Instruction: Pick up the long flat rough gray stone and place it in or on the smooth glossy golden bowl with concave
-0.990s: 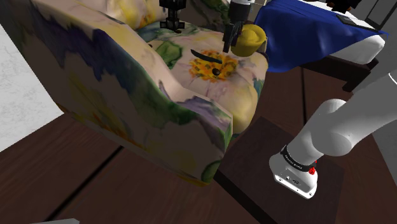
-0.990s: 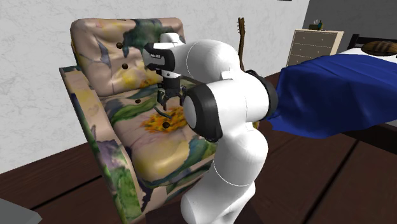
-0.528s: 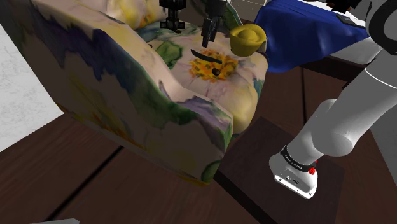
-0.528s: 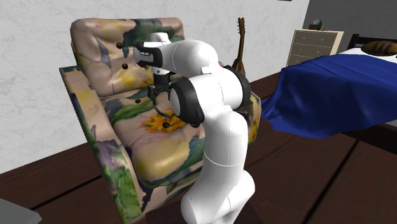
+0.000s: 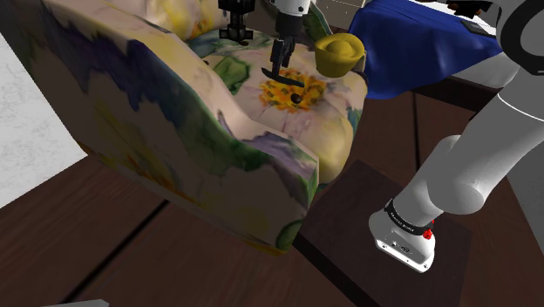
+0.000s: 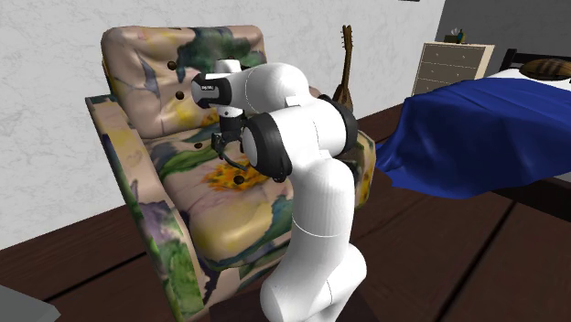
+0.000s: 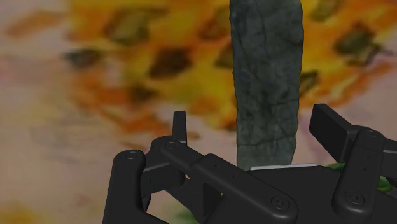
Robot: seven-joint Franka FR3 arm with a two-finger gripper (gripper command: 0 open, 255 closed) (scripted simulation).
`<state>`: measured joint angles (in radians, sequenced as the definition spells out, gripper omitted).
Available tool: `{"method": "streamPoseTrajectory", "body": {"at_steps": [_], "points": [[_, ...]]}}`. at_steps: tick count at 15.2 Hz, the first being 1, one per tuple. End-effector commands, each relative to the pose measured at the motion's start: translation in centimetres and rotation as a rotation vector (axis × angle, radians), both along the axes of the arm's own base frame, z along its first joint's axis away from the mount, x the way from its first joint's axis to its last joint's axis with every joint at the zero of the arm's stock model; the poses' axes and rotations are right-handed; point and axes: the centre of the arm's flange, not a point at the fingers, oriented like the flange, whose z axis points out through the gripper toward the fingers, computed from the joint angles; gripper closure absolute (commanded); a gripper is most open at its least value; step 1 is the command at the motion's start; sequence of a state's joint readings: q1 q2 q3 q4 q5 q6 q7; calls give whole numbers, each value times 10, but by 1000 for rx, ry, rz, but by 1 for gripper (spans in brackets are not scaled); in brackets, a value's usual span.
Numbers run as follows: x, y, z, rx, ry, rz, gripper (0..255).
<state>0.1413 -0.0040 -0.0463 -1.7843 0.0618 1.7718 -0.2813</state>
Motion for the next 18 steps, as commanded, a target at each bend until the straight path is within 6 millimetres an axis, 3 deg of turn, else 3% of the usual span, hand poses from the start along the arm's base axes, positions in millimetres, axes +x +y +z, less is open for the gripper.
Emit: {"method": "streamPoseTrajectory", "body": {"at_steps": [1,7,8,18], "points": [[0,1,-4,0,-1,0,0],[0,1,-4,0,0,0,0],[0,1,-4,0,0,0,255],[0,1,1,0,-1,0,255]]}}
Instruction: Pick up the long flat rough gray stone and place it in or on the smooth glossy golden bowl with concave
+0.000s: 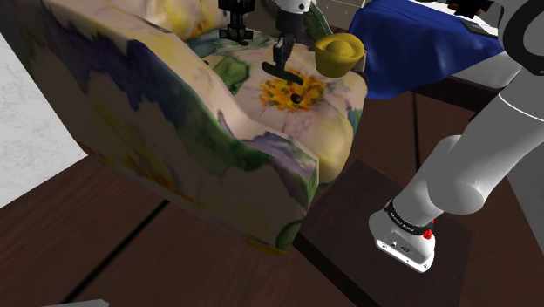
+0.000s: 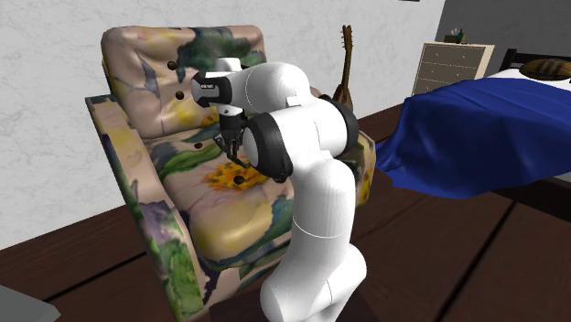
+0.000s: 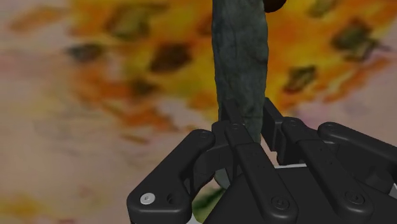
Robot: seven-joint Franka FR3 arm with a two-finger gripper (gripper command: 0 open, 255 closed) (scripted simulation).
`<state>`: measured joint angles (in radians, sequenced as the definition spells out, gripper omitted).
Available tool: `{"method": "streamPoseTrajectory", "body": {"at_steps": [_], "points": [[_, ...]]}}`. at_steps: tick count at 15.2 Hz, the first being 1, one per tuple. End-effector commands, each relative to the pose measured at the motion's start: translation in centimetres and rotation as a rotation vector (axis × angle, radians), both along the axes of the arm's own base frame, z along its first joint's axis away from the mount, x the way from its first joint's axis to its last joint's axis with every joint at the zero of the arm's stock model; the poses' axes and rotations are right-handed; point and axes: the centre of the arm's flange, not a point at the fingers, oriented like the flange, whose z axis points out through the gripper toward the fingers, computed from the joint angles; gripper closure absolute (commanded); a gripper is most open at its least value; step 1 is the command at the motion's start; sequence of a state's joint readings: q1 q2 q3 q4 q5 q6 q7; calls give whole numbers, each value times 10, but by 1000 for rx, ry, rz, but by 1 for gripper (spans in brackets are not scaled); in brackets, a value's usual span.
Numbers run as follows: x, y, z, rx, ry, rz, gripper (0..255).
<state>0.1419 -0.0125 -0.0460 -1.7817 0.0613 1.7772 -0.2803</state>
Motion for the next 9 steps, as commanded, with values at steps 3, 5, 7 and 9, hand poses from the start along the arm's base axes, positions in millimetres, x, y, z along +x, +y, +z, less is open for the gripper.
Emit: {"method": "streamPoseTrajectory", "body": {"at_steps": [3,5,7,9], "points": [[1,1,11,-1,16,1,255],[1,1,21,-1,16,1,255],[1,1,32,-1,16,1,255],[1,1,42,-1,16,1,255]]}}
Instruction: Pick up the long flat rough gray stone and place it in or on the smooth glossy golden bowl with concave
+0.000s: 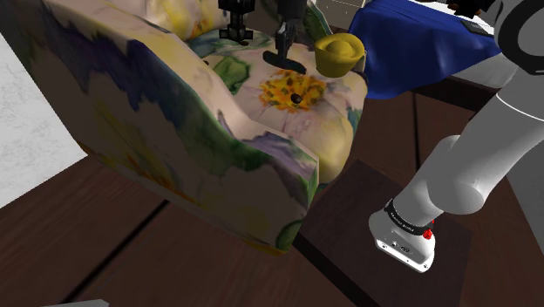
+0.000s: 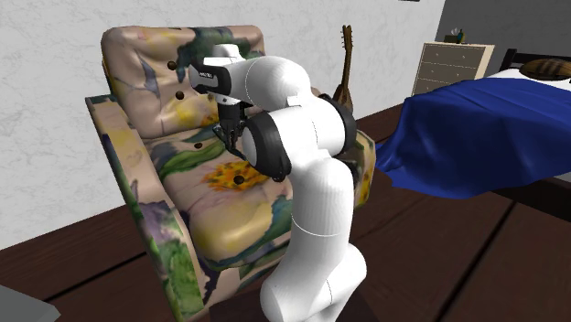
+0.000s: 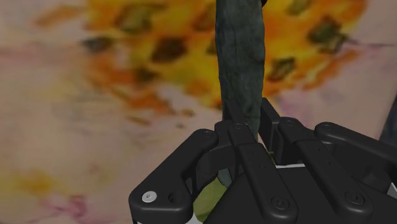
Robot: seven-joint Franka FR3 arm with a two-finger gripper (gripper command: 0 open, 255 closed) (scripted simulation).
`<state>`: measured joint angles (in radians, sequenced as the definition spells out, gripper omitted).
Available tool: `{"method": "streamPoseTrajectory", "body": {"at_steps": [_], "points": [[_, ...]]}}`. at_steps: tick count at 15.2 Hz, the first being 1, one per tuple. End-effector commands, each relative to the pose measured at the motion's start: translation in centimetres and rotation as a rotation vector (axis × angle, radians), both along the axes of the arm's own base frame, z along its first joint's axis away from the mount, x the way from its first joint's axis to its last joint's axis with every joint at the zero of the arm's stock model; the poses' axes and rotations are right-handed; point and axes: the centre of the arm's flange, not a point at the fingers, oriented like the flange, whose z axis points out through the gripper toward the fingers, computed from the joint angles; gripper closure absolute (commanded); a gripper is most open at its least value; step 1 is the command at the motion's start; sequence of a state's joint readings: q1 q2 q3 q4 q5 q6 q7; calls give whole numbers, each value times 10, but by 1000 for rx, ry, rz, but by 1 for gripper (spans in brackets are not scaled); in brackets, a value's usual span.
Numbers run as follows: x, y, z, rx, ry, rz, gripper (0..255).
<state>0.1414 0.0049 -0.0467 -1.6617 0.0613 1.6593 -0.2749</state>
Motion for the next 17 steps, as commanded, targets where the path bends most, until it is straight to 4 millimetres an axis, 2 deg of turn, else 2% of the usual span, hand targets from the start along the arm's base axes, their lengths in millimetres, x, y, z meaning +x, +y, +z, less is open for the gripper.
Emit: {"method": "streamPoseTrajectory", "body": {"at_steps": [1,17], "points": [[0,0,10,0,0,0,255],[0,0,95,0,0,0,255]]}}
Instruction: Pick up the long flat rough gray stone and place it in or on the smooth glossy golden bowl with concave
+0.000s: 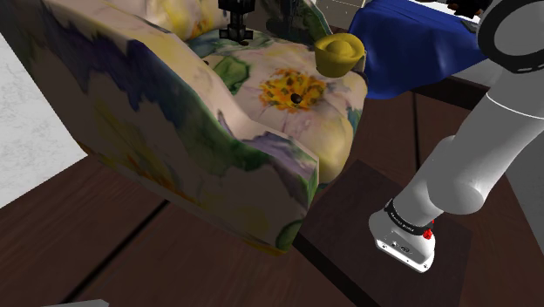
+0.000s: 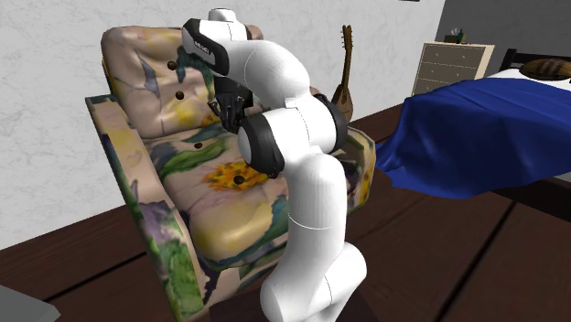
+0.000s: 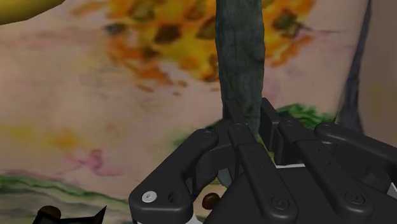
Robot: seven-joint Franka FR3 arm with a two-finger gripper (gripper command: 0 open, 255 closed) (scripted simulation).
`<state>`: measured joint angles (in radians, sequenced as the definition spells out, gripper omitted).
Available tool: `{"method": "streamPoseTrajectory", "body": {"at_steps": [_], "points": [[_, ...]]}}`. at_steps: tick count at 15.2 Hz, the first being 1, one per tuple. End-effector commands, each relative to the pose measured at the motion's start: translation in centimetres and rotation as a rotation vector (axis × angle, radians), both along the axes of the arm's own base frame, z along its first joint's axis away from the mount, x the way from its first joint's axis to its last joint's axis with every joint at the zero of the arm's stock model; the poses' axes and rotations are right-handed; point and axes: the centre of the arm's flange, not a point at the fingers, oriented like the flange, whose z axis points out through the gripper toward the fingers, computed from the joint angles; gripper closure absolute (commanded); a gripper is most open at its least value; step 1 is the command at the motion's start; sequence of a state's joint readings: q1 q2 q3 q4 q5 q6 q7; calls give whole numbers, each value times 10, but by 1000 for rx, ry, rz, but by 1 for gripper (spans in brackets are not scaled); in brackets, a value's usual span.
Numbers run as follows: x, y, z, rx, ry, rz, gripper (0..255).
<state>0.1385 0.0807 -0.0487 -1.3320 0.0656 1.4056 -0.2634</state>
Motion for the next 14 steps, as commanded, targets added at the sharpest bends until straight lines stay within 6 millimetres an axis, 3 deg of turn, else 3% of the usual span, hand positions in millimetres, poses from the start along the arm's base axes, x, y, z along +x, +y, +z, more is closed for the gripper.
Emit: {"method": "streamPoseTrajectory", "body": {"at_steps": [1,6,14], "points": [[0,0,11,0,1,0,255],[0,0,33,0,1,0,255],[-44,-96,34,0,1,0,255]]}}
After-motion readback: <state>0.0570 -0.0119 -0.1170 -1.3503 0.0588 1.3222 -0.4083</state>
